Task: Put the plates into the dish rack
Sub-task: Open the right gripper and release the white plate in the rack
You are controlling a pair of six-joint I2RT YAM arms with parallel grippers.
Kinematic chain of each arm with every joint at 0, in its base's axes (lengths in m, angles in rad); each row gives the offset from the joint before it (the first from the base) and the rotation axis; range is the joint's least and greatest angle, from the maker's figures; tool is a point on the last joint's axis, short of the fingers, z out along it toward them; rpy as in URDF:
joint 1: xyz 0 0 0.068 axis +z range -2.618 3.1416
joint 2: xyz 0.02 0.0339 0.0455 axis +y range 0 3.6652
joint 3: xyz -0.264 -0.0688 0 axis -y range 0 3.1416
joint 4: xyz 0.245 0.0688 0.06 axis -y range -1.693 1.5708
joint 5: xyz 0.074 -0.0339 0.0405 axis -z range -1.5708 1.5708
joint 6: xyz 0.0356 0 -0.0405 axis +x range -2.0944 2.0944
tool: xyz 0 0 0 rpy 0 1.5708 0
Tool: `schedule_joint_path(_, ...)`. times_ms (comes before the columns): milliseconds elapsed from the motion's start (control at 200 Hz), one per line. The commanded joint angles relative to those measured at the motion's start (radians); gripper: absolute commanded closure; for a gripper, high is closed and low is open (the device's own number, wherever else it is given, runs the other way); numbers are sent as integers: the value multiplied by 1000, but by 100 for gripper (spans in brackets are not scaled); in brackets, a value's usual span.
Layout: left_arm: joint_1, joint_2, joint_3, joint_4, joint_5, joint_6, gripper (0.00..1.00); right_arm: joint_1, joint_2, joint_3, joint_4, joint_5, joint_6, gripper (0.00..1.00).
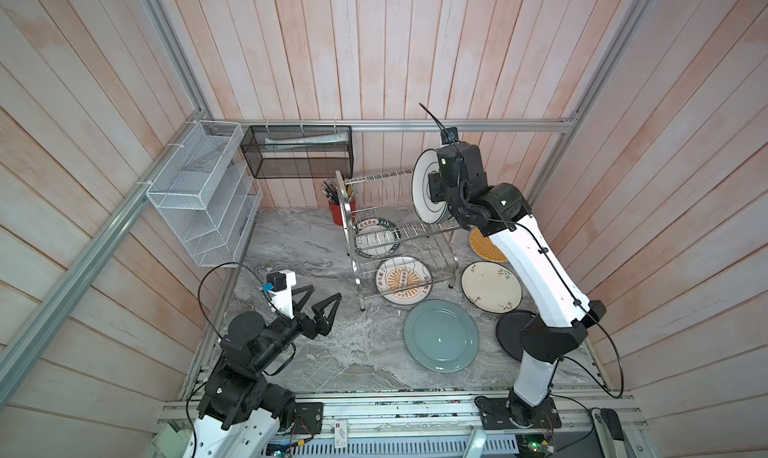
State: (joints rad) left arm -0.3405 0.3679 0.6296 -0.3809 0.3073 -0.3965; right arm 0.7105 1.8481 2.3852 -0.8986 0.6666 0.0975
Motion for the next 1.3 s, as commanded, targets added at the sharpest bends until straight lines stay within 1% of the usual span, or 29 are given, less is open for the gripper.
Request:
schedule_joint_path(0,3,-7,-8,17,14,-5,0,3,23,20,2,-59,-21,98)
schedule_joint_path(365,4,-7,-11,19,13,-4,0,-9,2,-19,53,-112,-65,99)
schedule_joint_path(440,3,-8,-10,19,13,-4,0,-18,-5,-34,61,-142,-63,100)
schedule_joint_path(500,3,-8,-11,19,14,-3,0,-26,-7,-37,54,-159,-54,98)
schedule_joint_path(605,4,-7,-11,19,14,-3,0,-28,-10,-45,38,-146,-40,92)
schedule_joint_path(765,3,-7,-11,19,15,-3,0,-26,-30,-61,26,-138,-7,91)
schedule_joint_path(860,3,-7,-11,18,15,-4,0,-21,-40,-69,21,-136,16,87)
schedule_joint_path(1175,4,-8,-10,19,16,-3,0,-2,-47,-91,14,-107,16,81)
schedule_joint_path(1290,3,-8,-9,19,15,-2,0,-2,-49,-81,17,-106,11,76)
